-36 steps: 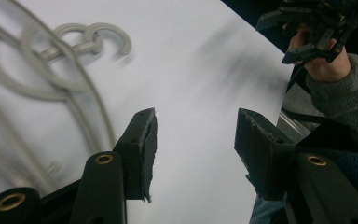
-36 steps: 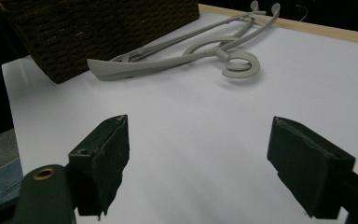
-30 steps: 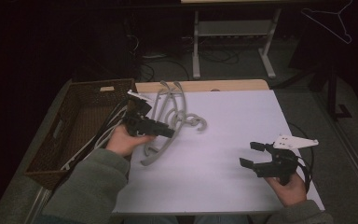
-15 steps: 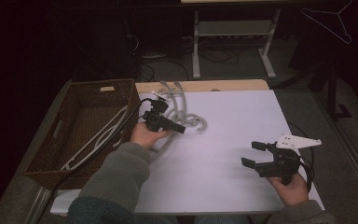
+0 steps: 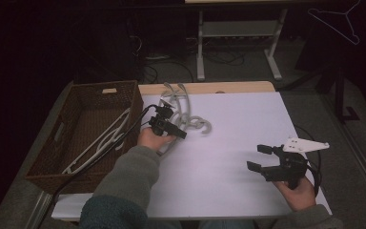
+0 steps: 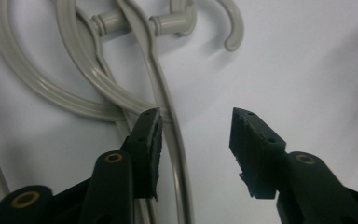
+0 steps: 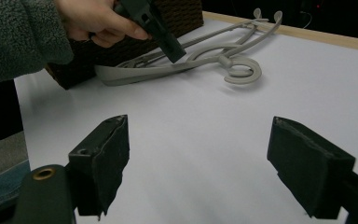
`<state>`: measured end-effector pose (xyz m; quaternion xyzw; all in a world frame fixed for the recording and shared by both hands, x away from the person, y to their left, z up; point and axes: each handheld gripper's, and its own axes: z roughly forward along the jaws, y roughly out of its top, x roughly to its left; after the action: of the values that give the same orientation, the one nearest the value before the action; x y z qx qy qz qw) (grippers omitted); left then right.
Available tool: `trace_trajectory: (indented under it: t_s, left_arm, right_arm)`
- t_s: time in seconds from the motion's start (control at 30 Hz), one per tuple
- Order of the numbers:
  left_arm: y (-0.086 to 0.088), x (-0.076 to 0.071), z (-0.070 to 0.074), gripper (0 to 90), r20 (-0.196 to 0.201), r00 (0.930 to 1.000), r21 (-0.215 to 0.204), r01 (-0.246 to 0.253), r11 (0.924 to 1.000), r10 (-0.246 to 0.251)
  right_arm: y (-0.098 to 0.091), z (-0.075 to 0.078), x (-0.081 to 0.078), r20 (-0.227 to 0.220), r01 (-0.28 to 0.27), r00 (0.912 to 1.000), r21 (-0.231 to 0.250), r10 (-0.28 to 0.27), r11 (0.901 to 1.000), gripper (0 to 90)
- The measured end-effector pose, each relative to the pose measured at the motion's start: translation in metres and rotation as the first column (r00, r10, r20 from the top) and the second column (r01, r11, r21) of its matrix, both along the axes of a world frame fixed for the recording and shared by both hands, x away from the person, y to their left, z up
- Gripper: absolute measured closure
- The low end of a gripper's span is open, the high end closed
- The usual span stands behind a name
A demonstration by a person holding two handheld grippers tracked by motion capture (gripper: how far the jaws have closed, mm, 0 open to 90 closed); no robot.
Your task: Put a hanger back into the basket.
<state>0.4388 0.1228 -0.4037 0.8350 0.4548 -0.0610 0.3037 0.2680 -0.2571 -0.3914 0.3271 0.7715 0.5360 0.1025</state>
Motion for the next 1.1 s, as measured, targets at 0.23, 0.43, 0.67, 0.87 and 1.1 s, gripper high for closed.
trace_trajectory:
  t_s: [0.23,0.43,0.67,0.87,1.1]
  left_arm:
    - [-0.002,0.003,-0.008,60.0,-0.016,0.9999,0.027,0.003,0.9996,-0.003]
    - [0.000,0.006,-0.008,61.8,-0.018,0.9998,0.031,-0.011,0.9995,0.012]
    - [0.002,0.008,-0.008,61.9,-0.019,0.9996,0.032,-0.021,0.9993,0.022]
    - [0.002,0.007,-0.009,62.7,-0.039,0.9991,0.017,-0.015,0.9998,0.015]
    - [-0.001,0.005,-0.013,66.3,-0.070,0.9975,-0.001,0.011,0.9999,-0.011]
  right_arm:
    - [0.000,0.000,0.000,-0.001,-0.002,1.0000,0.002,0.002,1.0000,19.9]
    - [0.000,0.000,0.000,-0.001,-0.003,1.0000,0.002,0.003,1.0000,20.0]
    - [0.000,0.000,0.000,-0.003,-0.004,1.0000,0.002,0.004,1.0000,19.9]
    - [0.000,0.000,0.000,-0.005,-0.005,1.0000,0.002,0.005,1.0000,19.9]
    - [0.000,0.000,0.000,-0.003,-0.006,1.0000,0.002,0.006,1.0000,19.9]
